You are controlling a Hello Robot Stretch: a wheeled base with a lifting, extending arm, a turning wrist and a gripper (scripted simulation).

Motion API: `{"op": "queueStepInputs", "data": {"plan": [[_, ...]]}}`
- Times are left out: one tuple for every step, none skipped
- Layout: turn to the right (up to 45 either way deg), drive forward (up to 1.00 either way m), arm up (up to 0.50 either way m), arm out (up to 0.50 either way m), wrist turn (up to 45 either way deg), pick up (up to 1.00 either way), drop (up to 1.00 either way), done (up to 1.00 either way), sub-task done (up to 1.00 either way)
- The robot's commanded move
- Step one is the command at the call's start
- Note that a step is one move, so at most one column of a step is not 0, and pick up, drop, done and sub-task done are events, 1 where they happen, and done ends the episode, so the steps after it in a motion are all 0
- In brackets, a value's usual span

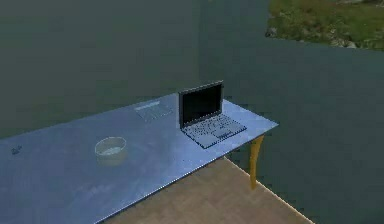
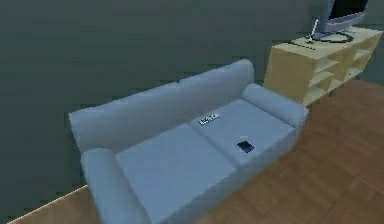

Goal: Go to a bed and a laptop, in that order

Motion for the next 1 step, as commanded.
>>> {"op": "queueStepInputs", "data": {"plan": [[0.0,0.0,0.0,0.0,0.0,0.0,0.0,1.0,0.0]]}}
